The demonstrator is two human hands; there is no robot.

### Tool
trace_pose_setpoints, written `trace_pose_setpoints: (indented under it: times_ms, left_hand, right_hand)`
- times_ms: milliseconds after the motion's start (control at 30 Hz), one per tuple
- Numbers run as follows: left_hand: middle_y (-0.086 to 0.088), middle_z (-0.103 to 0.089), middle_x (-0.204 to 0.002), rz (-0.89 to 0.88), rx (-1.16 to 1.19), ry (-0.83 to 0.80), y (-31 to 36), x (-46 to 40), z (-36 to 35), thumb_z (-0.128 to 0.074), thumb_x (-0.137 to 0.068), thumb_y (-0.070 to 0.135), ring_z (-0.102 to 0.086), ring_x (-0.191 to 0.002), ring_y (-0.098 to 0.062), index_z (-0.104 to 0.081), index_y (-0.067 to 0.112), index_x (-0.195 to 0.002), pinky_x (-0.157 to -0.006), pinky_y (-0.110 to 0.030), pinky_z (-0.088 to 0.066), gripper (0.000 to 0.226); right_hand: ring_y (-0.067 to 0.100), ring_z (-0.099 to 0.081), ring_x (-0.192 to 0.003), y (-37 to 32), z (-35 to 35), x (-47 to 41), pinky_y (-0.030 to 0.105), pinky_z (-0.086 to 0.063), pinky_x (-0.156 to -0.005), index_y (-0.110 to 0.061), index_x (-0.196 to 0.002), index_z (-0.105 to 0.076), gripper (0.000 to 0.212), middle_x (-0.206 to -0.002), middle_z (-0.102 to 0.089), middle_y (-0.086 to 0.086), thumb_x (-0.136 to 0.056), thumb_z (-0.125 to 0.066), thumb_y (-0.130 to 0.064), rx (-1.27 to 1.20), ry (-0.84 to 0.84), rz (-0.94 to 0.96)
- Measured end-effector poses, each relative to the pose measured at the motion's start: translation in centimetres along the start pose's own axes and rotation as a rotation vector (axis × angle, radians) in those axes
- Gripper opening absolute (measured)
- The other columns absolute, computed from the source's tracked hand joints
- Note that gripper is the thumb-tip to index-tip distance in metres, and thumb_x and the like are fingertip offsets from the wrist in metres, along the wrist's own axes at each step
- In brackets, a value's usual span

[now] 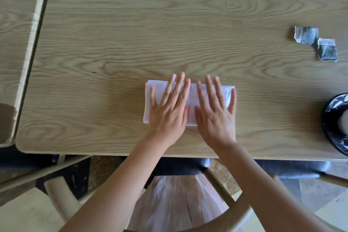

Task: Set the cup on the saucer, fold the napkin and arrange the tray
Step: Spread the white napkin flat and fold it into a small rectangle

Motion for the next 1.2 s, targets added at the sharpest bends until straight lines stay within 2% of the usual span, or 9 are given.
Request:
trace_pose_setpoints:
  times_ms: [100, 200, 533, 633, 767, 867, 1033, 1100, 1200]
  left_hand:
    - [-0.001, -0.019, -0.155, -0.031, -0.090, -0.130, -0.4, -0.6, -1.8, -0.026, -0.092, 0.031, -0.016, -0.142, -0.018, -0.018, 0.015, -0.146, -0.111, -0.057, -0.017, 0.056]
    - [0.000, -0.022, -0.154, -0.089, -0.125, -0.131, -1.1, -0.6, -2.0, -0.030, -0.092, 0.036, -0.020, -0.142, -0.016, -0.021, 0.018, -0.146, -0.113, -0.051, -0.018, 0.058]
    - [-0.005, -0.025, -0.154, -0.112, -0.145, -0.139, -6.7, 1.3, -0.2, -0.036, -0.086, 0.046, -0.021, -0.141, -0.019, -0.026, 0.021, -0.145, -0.107, -0.051, -0.030, 0.065]
    - [-0.005, -0.023, -0.154, -0.218, -0.136, -0.177, -7.1, -0.1, 0.1, -0.034, -0.087, 0.044, -0.018, -0.141, -0.018, -0.026, 0.021, -0.145, -0.108, -0.053, -0.028, 0.063]
    - [-0.004, -0.025, -0.153, -0.506, -0.243, -0.195, -7.5, -3.8, 0.5, -0.029, -0.089, 0.027, -0.023, -0.140, -0.020, -0.027, 0.022, -0.144, -0.111, -0.057, -0.017, 0.055]
    - [-0.004, -0.025, -0.153, -0.644, -0.303, -0.192, -6.8, -7.6, 0.5, -0.037, -0.090, 0.021, -0.023, -0.140, -0.022, -0.028, 0.027, -0.143, -0.110, -0.062, -0.016, 0.055]
    - [-0.015, -0.010, -0.156, -0.391, -0.243, -0.074, -3.0, -10.5, 1.4, -0.061, -0.078, 0.025, -0.009, -0.144, -0.028, -0.018, 0.031, -0.145, -0.107, -0.062, -0.016, 0.080]
    - [-0.019, -0.020, -0.153, -0.349, -0.102, 0.007, -1.0, -8.7, 1.8, -0.059, -0.078, 0.022, -0.019, -0.141, -0.032, -0.024, 0.025, -0.144, -0.105, -0.058, -0.024, 0.075]
    - [-0.020, -0.054, -0.131, -0.519, 0.023, 0.044, 1.3, -4.2, 1.3, -0.056, -0.079, 0.016, -0.054, -0.116, -0.034, -0.055, 0.014, -0.127, -0.095, -0.048, -0.041, 0.047]
  right_hand:
    - [0.017, -0.007, -0.143, -0.2, -1.5, -0.7, 0.048, -0.004, -0.114, -0.017, -0.146, -0.022, 0.053, -0.155, -0.020, 0.004, -0.096, -0.031, -0.034, -0.027, -0.140, 0.036]
    - [0.019, -0.019, -0.142, 0.7, -1.8, -0.7, 0.046, -0.013, -0.113, -0.017, -0.145, -0.025, 0.057, -0.153, -0.025, 0.004, -0.094, -0.027, -0.042, 0.028, -0.143, 0.107]
    - [0.014, -0.013, -0.142, 5.4, -1.2, 0.3, 0.049, -0.008, -0.115, -0.015, -0.147, -0.015, 0.067, -0.155, -0.019, 0.005, -0.090, -0.028, -0.047, 0.153, -0.169, 0.128]
    - [0.017, -0.015, -0.142, 5.4, -0.9, 1.8, 0.051, -0.009, -0.113, -0.013, -0.146, -0.018, 0.068, -0.154, -0.017, 0.007, -0.089, -0.029, -0.048, 0.149, -0.163, 0.102]
    - [0.021, -0.021, -0.140, 5.2, -0.4, 5.6, 0.054, -0.014, -0.112, -0.009, -0.144, -0.025, 0.067, -0.152, -0.023, 0.009, -0.091, -0.027, -0.051, 0.129, -0.131, 0.070]
    - [0.022, -0.024, -0.140, 3.9, -0.2, 8.4, 0.059, -0.019, -0.109, -0.008, -0.142, -0.031, 0.068, -0.151, -0.030, 0.009, -0.089, -0.034, -0.051, 0.181, -0.147, 0.054]
    - [0.022, -0.038, -0.123, 0.9, 0.2, 9.6, 0.051, -0.029, -0.098, -0.012, -0.133, -0.047, 0.060, -0.133, -0.054, 0.008, -0.082, -0.044, -0.042, 0.186, -0.103, 0.020]
    - [0.022, -0.038, -0.125, 0.2, 0.2, 9.3, 0.049, -0.029, -0.098, -0.012, -0.132, -0.049, 0.058, -0.136, -0.052, 0.008, -0.082, -0.047, -0.040, 0.153, -0.062, 0.058]
    - [0.020, -0.032, -0.133, -0.1, 0.0, 9.2, 0.050, -0.029, -0.103, -0.011, -0.136, -0.044, 0.057, -0.144, -0.044, 0.007, -0.086, -0.046, -0.037, 0.141, -0.032, 0.121]
Point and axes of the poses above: each hand's wrist, its own x-axis away from the middle knuckle, its own z-axis out of the back of the hand, y = z × x, the point moved 5 cm from there along -x, towards the middle knuckle
